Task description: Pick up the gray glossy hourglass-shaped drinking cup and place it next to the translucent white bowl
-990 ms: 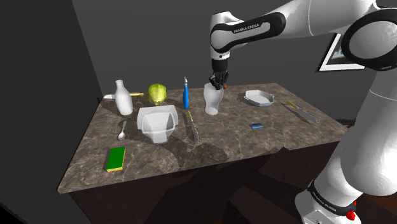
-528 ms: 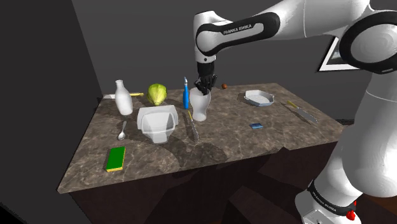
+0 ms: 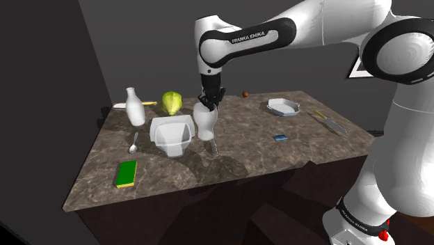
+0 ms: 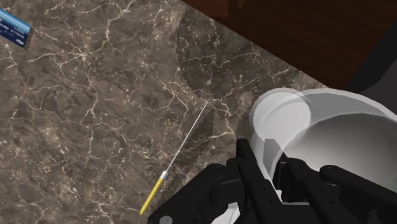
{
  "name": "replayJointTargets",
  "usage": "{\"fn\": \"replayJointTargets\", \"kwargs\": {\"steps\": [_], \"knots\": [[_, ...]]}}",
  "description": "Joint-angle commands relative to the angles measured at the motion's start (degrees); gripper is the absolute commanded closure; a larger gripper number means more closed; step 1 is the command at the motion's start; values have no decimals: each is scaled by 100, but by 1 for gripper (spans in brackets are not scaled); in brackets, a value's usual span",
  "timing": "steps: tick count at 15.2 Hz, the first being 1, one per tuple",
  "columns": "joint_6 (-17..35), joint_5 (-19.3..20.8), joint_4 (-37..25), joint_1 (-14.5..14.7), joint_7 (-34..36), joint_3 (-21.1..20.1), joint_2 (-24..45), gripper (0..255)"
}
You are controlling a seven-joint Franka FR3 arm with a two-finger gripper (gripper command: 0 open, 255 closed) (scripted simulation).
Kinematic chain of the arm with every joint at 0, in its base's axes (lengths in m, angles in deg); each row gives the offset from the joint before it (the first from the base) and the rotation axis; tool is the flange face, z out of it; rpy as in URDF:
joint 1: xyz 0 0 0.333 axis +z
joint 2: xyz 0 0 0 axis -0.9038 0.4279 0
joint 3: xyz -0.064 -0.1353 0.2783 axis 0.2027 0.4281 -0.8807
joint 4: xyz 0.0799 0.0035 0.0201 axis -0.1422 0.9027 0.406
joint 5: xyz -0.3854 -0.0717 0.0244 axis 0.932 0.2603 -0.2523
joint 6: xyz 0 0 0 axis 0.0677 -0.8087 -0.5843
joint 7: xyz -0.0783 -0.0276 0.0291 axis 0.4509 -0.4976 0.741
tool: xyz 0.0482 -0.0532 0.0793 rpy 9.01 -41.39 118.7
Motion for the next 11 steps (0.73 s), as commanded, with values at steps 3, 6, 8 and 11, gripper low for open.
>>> {"fn": "replayJointTargets", "kwargs": {"steps": [3,6,8,11], "knots": [[288,0,208,4,24,-3,76,255],[501,1,367,3,33,-4,129,255],[640,1,466,2,39,-4,170,255],[848,1,604,0,47,-4,240,255]]}}
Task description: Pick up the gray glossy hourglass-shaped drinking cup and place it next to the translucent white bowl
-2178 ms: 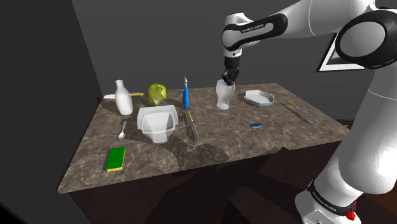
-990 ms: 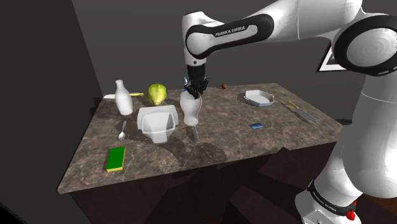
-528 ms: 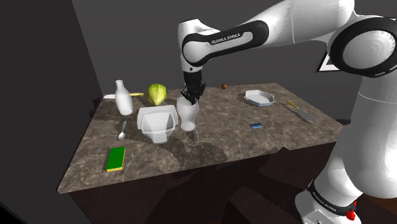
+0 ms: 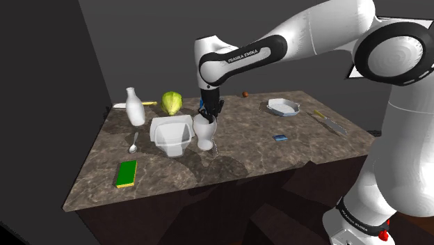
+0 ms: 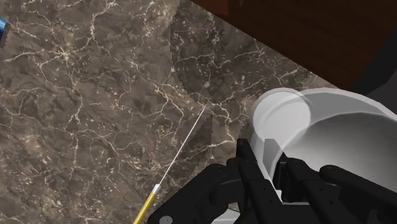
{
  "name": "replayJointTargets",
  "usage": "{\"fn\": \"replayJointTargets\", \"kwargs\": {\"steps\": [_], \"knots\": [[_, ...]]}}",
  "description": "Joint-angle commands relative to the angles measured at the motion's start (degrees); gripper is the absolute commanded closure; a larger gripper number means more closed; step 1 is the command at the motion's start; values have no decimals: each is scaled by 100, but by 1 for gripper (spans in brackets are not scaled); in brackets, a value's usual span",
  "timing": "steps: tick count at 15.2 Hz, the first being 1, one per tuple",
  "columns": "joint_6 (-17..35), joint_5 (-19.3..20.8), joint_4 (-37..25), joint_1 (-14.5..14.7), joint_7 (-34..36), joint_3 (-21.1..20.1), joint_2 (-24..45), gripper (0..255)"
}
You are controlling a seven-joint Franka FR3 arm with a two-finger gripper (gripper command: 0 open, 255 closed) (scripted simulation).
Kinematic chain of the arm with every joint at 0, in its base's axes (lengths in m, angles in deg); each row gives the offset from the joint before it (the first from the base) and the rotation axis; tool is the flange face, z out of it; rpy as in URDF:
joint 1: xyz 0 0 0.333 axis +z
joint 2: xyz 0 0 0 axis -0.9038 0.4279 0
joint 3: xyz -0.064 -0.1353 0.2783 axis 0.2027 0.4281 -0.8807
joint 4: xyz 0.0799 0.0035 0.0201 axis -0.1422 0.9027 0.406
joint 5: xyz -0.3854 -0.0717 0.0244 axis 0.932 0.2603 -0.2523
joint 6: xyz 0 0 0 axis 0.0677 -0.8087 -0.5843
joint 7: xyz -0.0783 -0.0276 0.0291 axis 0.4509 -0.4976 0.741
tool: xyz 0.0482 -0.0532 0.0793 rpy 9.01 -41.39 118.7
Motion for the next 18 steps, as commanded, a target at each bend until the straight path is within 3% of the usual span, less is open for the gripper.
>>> {"fn": "replayJointTargets", "kwargs": {"steps": [1,18], "knots": [[151,1,98,0,8,-1,48,255],[1262,0,626,-10,52,-4,632,255]]}}
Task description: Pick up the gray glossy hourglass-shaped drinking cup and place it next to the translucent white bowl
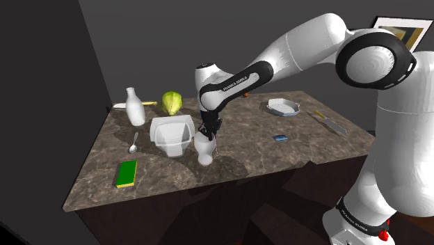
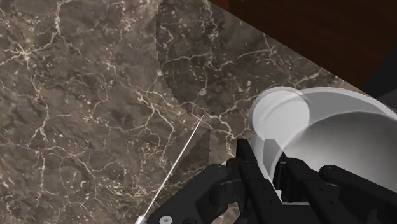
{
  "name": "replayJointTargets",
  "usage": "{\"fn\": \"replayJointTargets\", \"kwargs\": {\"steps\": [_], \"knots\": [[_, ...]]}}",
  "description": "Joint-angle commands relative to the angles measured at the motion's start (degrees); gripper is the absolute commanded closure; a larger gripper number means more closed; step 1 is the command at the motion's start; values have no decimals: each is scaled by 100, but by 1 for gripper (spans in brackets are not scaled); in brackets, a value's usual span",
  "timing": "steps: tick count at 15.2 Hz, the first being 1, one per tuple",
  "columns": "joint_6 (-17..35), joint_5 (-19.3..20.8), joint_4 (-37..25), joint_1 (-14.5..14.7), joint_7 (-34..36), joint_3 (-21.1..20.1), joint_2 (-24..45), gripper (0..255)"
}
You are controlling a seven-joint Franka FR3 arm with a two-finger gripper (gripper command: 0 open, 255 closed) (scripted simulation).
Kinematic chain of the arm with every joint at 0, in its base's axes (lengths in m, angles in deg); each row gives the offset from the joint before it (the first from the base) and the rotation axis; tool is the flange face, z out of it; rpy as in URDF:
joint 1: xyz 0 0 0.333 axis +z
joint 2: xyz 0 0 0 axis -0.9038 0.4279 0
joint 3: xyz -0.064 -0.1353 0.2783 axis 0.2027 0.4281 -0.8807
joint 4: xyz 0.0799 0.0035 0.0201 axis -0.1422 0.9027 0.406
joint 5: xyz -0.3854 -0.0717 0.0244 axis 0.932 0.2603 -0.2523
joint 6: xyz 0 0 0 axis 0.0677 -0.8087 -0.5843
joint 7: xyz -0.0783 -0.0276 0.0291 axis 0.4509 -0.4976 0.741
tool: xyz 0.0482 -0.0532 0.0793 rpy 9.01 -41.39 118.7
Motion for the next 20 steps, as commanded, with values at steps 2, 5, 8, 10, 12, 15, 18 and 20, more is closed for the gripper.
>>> {"fn": "replayJointTargets", "kwargs": {"steps": [2,5,8,10,12,15,18,20], "knots": [[188,-1,45,-7,-1,1,137,255],[371,-2,92,-10,6,-1,273,255],[539,-3,127,-12,13,-2,406,255],[539,-3,126,-12,13,-2,408,255],[538,-3,125,-12,13,-2,408,255],[538,-3,125,-12,13,-2,408,255],[539,-3,128,-13,13,-2,405,0],[539,-3,128,-13,12,-2,405,0]]}}
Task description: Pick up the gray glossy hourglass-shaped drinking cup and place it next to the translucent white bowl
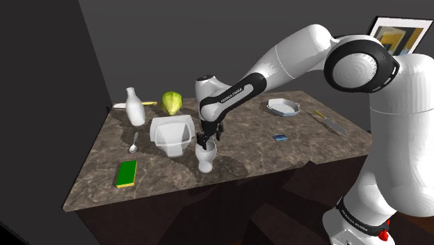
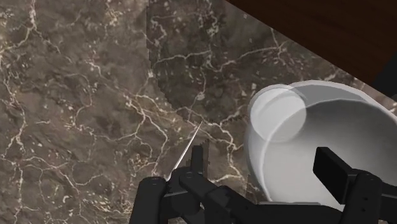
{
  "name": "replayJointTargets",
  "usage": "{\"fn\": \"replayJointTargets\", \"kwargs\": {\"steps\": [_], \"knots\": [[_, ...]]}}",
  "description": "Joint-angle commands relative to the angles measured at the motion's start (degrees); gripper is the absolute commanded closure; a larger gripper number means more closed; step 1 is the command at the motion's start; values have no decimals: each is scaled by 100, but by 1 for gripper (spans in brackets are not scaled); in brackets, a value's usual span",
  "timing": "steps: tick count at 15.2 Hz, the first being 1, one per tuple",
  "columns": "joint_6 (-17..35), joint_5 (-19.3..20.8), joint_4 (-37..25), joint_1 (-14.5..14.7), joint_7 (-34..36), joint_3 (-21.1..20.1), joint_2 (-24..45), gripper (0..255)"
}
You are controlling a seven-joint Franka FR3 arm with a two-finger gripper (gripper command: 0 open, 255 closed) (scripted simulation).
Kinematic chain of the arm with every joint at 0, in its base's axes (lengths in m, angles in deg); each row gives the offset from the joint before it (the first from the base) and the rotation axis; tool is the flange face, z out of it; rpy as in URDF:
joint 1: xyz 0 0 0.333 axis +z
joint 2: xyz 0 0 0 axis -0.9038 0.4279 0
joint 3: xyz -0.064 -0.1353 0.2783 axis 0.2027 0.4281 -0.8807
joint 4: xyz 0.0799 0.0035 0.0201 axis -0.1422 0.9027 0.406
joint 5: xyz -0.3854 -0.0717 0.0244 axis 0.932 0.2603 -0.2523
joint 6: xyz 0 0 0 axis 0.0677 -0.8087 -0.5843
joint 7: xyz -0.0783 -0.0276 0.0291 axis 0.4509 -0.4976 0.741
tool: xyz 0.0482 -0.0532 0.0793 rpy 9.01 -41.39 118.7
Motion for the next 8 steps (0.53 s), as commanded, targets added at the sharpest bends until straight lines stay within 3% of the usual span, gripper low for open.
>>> {"fn": "replayJointTargets", "kwargs": {"steps": [1,5,8], "knots": [[0,0,-3,0,1,0,2,0],[-620,-2,-275,23,-1,-6,-344,0],[-620,-2,-275,23,-1,-6,-344,0]]}}
